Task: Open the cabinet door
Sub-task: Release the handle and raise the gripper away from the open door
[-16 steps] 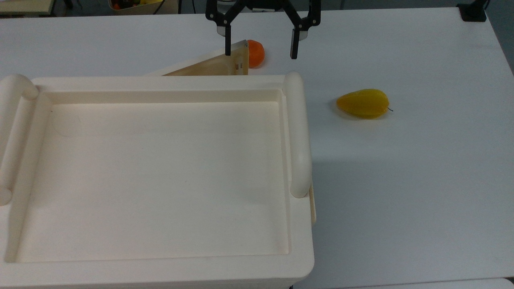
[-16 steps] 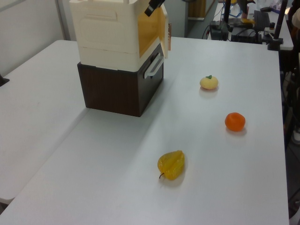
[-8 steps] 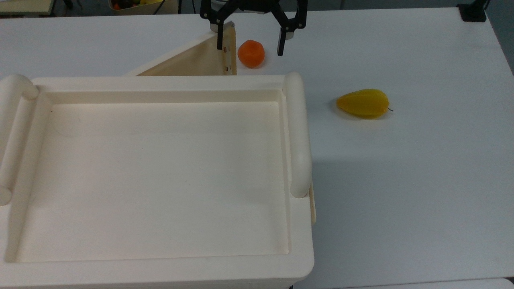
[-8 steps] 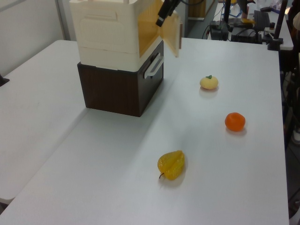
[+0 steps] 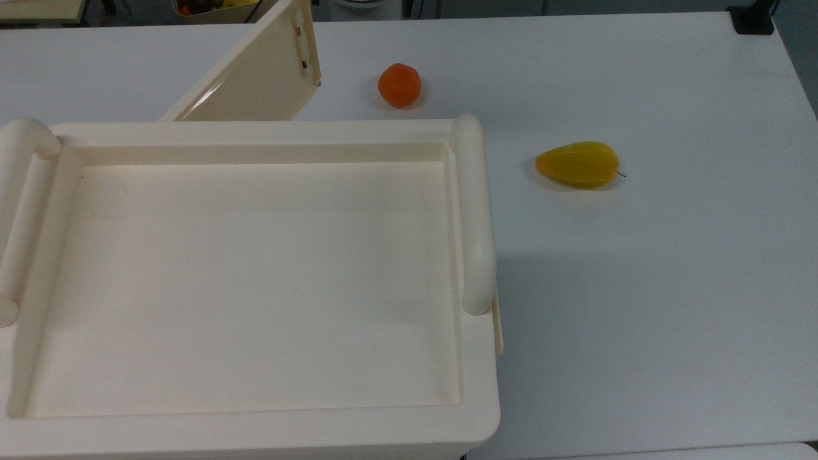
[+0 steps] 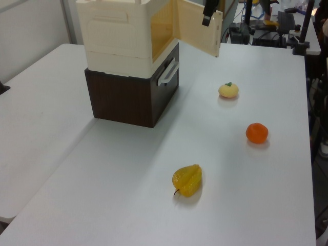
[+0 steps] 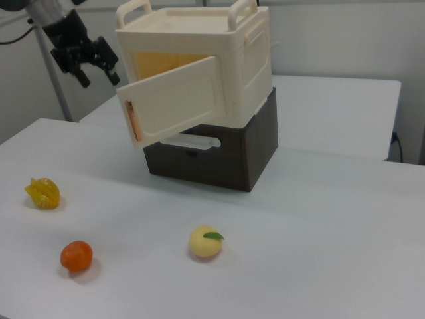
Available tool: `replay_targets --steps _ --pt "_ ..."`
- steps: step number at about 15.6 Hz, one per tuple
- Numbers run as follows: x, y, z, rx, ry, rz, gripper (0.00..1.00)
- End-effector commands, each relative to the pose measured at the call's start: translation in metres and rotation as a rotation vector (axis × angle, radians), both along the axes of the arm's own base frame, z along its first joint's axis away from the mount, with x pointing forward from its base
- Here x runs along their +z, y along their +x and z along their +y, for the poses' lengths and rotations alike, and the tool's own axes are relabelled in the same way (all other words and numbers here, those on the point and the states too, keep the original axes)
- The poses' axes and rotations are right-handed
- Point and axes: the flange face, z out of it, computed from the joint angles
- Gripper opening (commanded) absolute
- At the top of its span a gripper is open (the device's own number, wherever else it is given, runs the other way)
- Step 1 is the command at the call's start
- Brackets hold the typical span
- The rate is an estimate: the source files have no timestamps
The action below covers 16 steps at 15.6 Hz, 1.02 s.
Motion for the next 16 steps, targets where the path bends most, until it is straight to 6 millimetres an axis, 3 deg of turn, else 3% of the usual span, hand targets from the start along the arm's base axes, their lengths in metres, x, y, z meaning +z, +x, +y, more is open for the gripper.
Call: replay_targets --steps 1,3,7,13,16 --pt "-0.023 -0.013 -0.012 0.004 0.069 0.115 1.0" --pt "-0.028 -0.018 -0.02 0.005 0.114 0.139 1.0" --pt "-0.059 -0.021 -0.028 -0.004 0.108 0.203 1.0" --pt "-0.091 -0.043 -0.04 -0.021 0.1 0.273 1.0" --pt "-0.096 -0.046 -0.041 -0.028 0.093 0.282 1.0"
